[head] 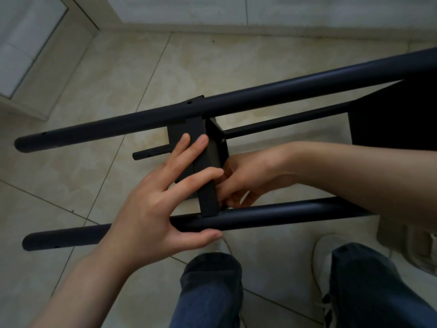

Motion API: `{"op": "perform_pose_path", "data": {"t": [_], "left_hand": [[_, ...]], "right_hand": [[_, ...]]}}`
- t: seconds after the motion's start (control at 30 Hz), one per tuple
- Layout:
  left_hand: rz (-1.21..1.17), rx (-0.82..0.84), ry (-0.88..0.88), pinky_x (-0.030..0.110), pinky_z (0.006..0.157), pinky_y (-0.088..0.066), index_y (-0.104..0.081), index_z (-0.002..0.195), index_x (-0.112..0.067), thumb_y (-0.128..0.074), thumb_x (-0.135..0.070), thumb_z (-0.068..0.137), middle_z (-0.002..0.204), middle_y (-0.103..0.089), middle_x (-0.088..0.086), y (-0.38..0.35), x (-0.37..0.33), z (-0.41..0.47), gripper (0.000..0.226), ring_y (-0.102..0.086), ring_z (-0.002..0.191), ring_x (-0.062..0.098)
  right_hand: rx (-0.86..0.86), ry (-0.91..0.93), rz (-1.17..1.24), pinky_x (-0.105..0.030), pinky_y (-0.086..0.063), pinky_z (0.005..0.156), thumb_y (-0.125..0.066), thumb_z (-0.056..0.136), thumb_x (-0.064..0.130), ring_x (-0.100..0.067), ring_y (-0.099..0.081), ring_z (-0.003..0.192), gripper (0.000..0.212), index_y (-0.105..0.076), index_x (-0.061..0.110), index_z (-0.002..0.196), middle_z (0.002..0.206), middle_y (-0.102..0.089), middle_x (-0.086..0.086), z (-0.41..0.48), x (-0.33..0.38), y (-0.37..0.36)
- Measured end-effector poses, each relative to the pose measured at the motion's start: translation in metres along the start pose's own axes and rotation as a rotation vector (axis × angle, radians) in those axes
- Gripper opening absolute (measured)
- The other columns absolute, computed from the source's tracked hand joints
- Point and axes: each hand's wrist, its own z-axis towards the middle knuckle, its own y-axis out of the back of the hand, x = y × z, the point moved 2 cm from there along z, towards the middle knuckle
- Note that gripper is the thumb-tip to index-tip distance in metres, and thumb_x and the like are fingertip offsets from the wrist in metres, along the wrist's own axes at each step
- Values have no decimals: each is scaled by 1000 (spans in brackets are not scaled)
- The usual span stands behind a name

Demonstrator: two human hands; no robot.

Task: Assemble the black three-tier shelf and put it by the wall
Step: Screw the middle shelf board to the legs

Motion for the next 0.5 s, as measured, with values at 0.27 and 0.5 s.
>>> {"op": "perform_pose_path", "data": {"t": [0.27,0.5], "left_hand": [[-8,2,3,21,121,-19,-46,144,-31,-70,-59,79,168,-21,0,2,1,3,75,-13,156,22],[0,0,4,21,122,-19,-46,143,-31,-69,-61,79,168,-18,-2,1,1,2,74,-13,156,22]], "right_hand": [[43,23,98,-30,-48,80,-62,93,12,-11,-58,75,6,-68,14,92,83,-65,0,-2,1,5],[51,3,100,-32,-48,81,-60,95,14,-11,-60,72,16,-67,17,81,72,-63,2,1,-1,3]]}}
